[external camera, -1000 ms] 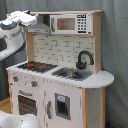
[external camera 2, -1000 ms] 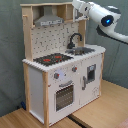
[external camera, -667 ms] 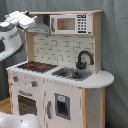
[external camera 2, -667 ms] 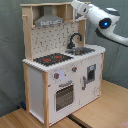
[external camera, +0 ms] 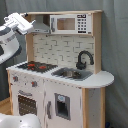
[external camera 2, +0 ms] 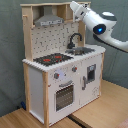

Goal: Play with the kitchen

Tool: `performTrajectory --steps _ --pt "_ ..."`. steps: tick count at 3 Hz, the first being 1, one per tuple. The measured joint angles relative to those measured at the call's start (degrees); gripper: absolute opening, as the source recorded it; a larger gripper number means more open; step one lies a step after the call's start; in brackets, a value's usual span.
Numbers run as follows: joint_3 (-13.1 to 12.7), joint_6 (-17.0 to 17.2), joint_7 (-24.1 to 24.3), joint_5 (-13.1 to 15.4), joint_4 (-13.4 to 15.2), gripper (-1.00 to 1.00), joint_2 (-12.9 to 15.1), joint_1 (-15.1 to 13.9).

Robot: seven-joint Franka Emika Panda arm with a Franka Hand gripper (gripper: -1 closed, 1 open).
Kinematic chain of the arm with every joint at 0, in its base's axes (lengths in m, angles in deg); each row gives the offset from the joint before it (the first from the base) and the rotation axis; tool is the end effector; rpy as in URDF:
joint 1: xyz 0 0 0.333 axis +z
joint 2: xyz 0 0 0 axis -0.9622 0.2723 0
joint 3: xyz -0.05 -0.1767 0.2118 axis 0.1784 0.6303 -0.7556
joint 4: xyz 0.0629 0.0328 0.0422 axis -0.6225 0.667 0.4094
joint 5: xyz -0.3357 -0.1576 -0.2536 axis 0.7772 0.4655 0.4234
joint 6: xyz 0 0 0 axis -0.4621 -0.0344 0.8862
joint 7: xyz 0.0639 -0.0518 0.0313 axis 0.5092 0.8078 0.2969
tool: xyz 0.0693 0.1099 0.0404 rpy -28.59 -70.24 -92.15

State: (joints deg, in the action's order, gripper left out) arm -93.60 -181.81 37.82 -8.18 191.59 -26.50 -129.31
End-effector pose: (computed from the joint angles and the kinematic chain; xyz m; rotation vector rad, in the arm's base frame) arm 0.4518 0.3498 0.7572 0.8833 0.7915 0.7406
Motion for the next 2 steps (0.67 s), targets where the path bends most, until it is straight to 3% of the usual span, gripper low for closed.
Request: performTrajectory --steps 2 --pt "-2.87 4.41 12.28 -0.03 -2.21 1.0 -2.5 -3.26"
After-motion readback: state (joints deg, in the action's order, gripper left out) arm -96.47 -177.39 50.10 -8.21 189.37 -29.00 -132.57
